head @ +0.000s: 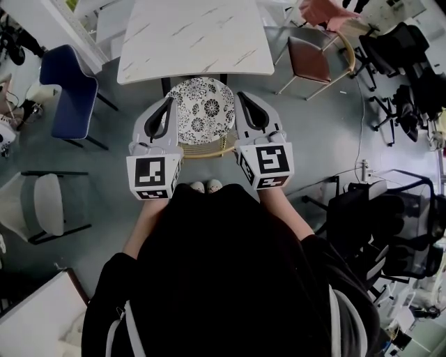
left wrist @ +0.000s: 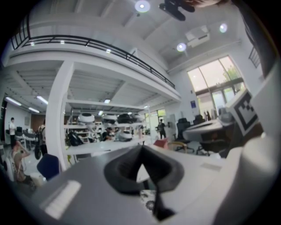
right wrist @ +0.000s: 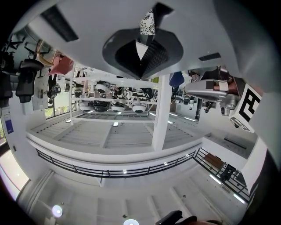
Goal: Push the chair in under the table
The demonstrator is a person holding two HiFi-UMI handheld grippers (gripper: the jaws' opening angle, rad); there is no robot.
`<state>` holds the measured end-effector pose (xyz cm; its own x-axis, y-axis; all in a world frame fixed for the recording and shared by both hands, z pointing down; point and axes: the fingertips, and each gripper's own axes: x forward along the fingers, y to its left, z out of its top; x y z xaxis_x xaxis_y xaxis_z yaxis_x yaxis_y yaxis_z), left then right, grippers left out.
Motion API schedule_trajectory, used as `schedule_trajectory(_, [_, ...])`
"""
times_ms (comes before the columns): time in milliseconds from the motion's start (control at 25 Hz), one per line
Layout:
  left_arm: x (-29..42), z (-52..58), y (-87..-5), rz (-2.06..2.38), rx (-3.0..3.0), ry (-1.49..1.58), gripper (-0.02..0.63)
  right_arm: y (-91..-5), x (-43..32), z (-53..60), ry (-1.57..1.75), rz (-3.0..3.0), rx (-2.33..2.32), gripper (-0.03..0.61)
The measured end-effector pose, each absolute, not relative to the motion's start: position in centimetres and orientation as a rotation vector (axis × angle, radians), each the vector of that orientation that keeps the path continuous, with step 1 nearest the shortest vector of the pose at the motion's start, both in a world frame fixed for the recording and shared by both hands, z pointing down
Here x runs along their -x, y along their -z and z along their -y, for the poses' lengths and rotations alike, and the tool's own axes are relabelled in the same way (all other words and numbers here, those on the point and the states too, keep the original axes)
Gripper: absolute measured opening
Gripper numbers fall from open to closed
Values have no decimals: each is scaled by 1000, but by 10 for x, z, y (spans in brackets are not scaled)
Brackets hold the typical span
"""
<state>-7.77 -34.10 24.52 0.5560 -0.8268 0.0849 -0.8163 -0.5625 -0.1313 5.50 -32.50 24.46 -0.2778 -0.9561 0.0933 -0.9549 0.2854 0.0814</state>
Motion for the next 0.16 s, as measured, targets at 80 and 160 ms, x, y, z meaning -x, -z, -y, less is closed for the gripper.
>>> schedule_trajectory(80, [77,343,-246,-1431,2706,215,8,-245,-56,327,12,2417,-1807,20])
schedule_trajectory(160, [77,344,-247,-1433,2709,219,8,-244,-56,329,9,2418,-1809,20])
